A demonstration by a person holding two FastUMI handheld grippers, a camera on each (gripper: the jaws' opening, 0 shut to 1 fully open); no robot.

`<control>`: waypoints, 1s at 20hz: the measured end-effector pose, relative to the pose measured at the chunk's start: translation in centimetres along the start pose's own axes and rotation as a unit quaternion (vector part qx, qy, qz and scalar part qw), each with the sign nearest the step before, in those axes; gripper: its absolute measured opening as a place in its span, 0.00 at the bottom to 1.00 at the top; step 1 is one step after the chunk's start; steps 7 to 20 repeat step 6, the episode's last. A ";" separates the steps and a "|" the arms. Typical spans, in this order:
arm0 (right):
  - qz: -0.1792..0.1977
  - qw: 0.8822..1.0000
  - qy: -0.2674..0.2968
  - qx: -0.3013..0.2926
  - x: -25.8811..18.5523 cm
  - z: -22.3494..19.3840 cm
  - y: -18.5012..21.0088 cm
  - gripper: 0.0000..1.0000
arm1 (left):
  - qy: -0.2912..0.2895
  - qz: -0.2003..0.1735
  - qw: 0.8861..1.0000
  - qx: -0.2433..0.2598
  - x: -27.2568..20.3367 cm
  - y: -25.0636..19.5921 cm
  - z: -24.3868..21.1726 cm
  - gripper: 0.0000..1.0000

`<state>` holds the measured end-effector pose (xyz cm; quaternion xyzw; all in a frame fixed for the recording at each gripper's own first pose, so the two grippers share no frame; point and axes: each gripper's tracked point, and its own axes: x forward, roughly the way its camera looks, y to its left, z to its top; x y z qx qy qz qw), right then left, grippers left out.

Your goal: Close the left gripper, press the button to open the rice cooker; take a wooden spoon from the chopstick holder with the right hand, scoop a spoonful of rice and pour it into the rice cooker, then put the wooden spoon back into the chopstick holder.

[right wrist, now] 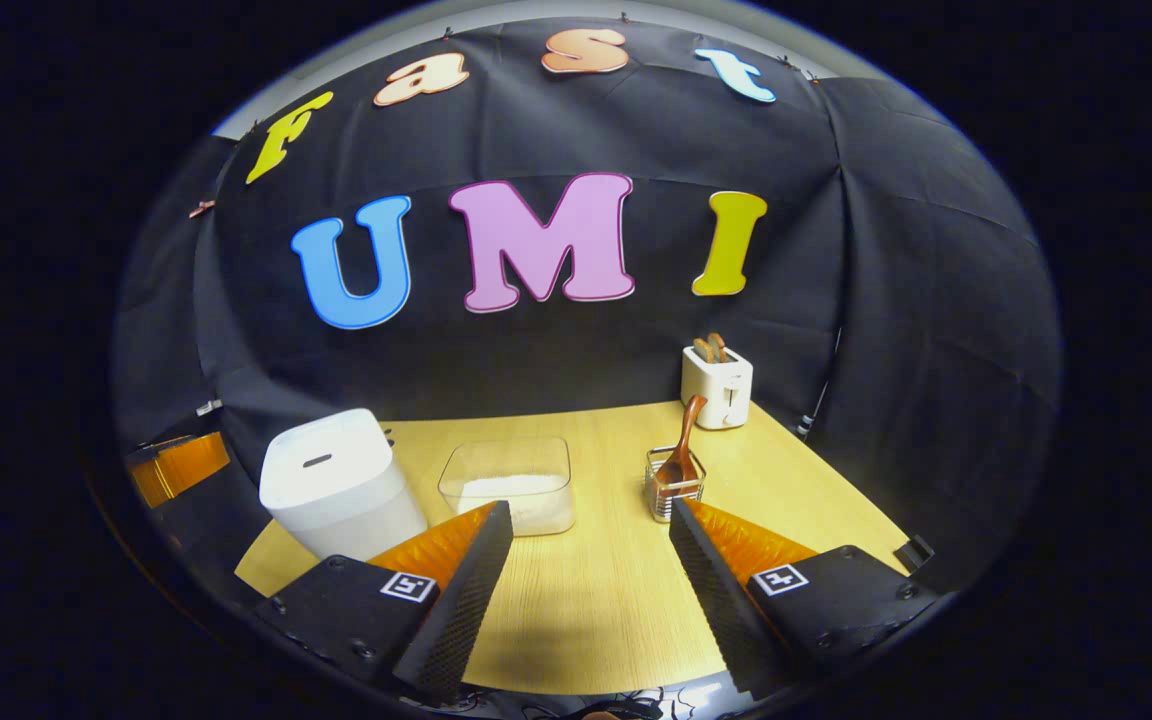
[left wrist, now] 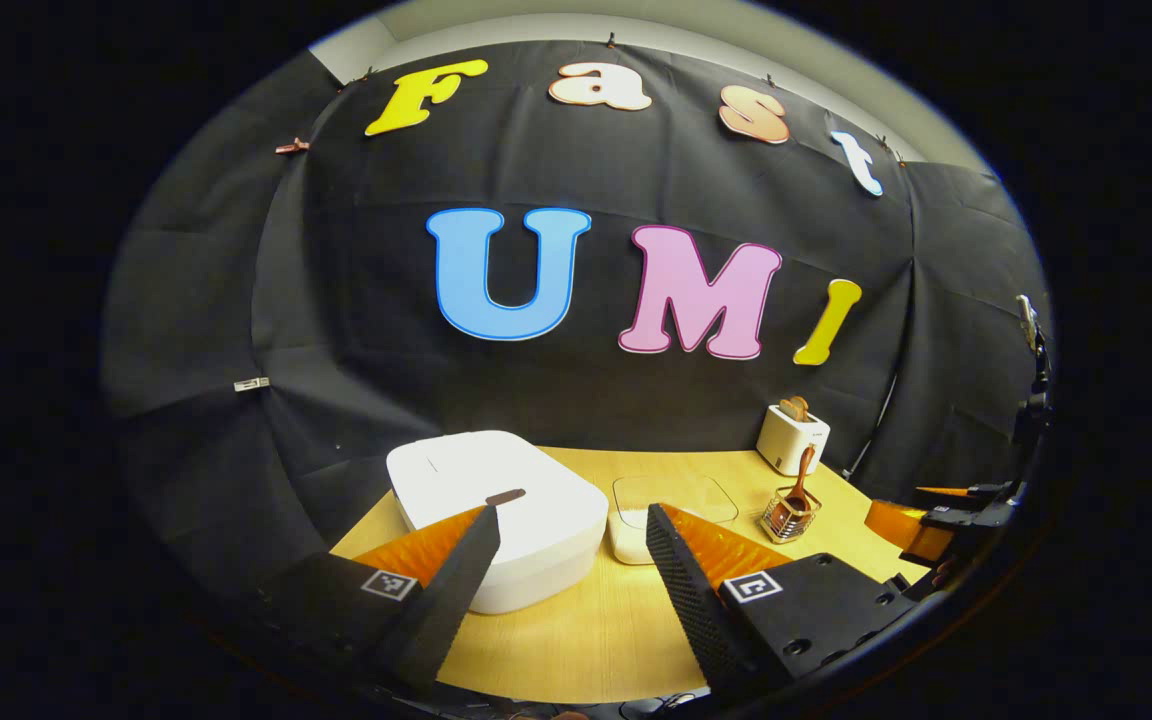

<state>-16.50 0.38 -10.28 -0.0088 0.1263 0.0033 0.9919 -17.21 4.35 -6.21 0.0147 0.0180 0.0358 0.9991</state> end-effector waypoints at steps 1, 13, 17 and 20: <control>0.005 1.000 0.002 -0.005 -0.1 -0.2 0.4 0.98 | 0.002 0.000 1.000 0.004 0.1 0.0 -0.1 0.95; 0.007 1.000 0.009 -0.008 -0.2 -1.2 0.7 0.98 | -0.004 -0.013 1.000 0.020 0.9 -1.1 0.0 0.95; 0.007 1.000 0.009 -0.008 -0.2 -1.2 0.7 0.98 | -0.004 -0.013 1.000 0.020 0.9 -1.1 0.0 0.95; 0.007 1.000 0.009 -0.008 -0.2 -1.2 0.7 0.98 | -0.004 -0.013 1.000 0.020 0.9 -1.1 0.0 0.95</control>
